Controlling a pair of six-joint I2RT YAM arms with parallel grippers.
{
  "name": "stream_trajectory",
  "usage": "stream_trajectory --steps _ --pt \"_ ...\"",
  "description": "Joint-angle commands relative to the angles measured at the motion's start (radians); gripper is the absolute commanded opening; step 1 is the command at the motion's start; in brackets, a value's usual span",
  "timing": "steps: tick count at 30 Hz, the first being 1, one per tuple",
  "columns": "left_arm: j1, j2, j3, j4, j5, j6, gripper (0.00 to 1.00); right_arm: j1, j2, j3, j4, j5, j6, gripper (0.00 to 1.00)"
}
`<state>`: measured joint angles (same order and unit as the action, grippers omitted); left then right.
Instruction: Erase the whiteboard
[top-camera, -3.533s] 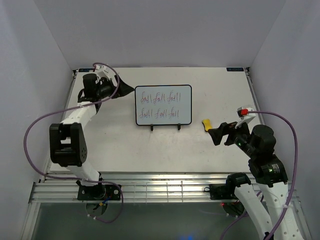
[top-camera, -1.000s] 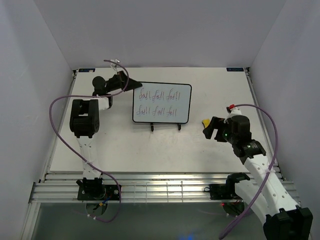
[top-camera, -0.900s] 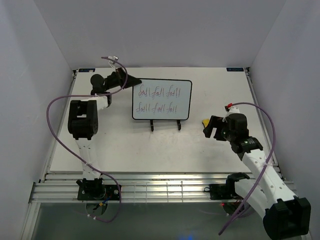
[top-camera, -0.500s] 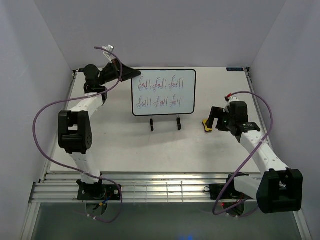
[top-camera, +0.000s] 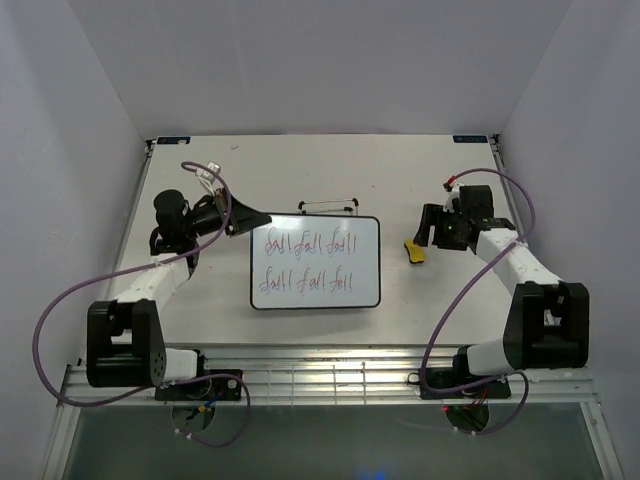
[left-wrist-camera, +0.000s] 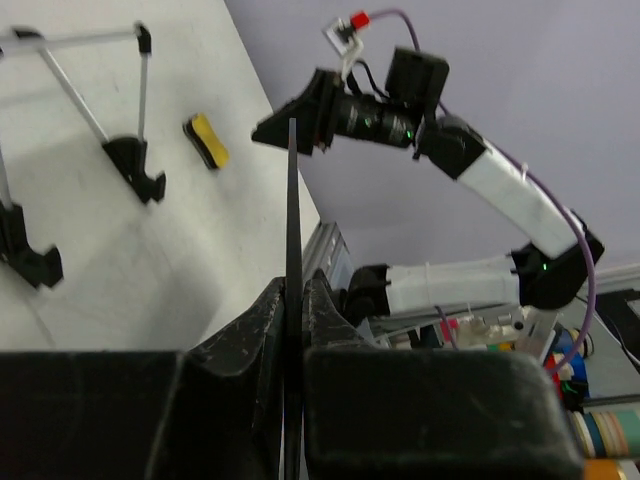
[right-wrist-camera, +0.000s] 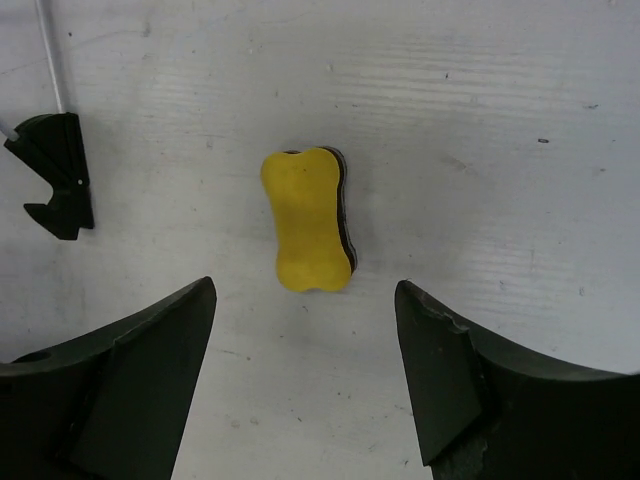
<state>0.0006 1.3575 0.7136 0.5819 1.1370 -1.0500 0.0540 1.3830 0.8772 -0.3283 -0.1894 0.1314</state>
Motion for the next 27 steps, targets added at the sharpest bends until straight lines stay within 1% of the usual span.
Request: stream_trajectory --steps 1,3,5,8,10,12,15,19,21,23,26,27 --pt "-0.004 -0.127 -0.058 -0.085 0.038 0.024 0.0 0.041 0.071 0.066 -0.06 0.052 -0.041 0.78" --pt "-0.004 -0.161 -0.107 -0.157 0.03 0.062 0.0 0.076 0.128 0.1 -0.08 0.109 -0.044 0.78" --pt "-0.004 -0.178 -0.156 -0.185 0.027 0.088 0.0 0.099 0.163 0.126 -0.089 0.142 -0.046 0.77" --pt "-0.004 -0.199 -0.193 -0.244 0.017 0.126 0.0 0.115 0.209 0.141 -0.084 0.182 -0.046 0.76" --pt "-0.004 -0.202 -0.226 -0.307 0.004 0.179 0.0 0.124 0.243 0.161 -0.086 0.186 -0.056 0.75" --pt "-0.004 -0.202 -0.25 -0.361 -0.008 0.235 0.0 0.136 0.283 0.19 -0.103 0.238 -0.067 0.73" --pt "-0.004 -0.198 -0.273 -0.392 -0.02 0.275 0.0 0.147 0.326 0.209 -0.117 0.266 -0.07 0.71" --pt "-0.004 -0.204 -0.263 -0.418 -0.019 0.311 0.0 0.164 0.35 0.218 -0.117 0.274 -0.075 0.69" --pt "-0.004 -0.202 -0.244 -0.47 -0.051 0.347 0.0 0.171 0.361 0.221 -0.12 0.275 -0.076 0.66" --pt "-0.004 -0.201 -0.243 -0.47 -0.051 0.349 0.0 0.179 0.364 0.223 -0.12 0.275 -0.079 0.65" --pt "-0.004 -0.202 -0.246 -0.471 -0.057 0.351 0.0 0.181 0.366 0.221 -0.118 0.277 -0.081 0.59" --pt "-0.004 -0.204 -0.246 -0.476 -0.059 0.352 0.0 0.181 0.366 0.22 -0.117 0.274 -0.082 0.56"
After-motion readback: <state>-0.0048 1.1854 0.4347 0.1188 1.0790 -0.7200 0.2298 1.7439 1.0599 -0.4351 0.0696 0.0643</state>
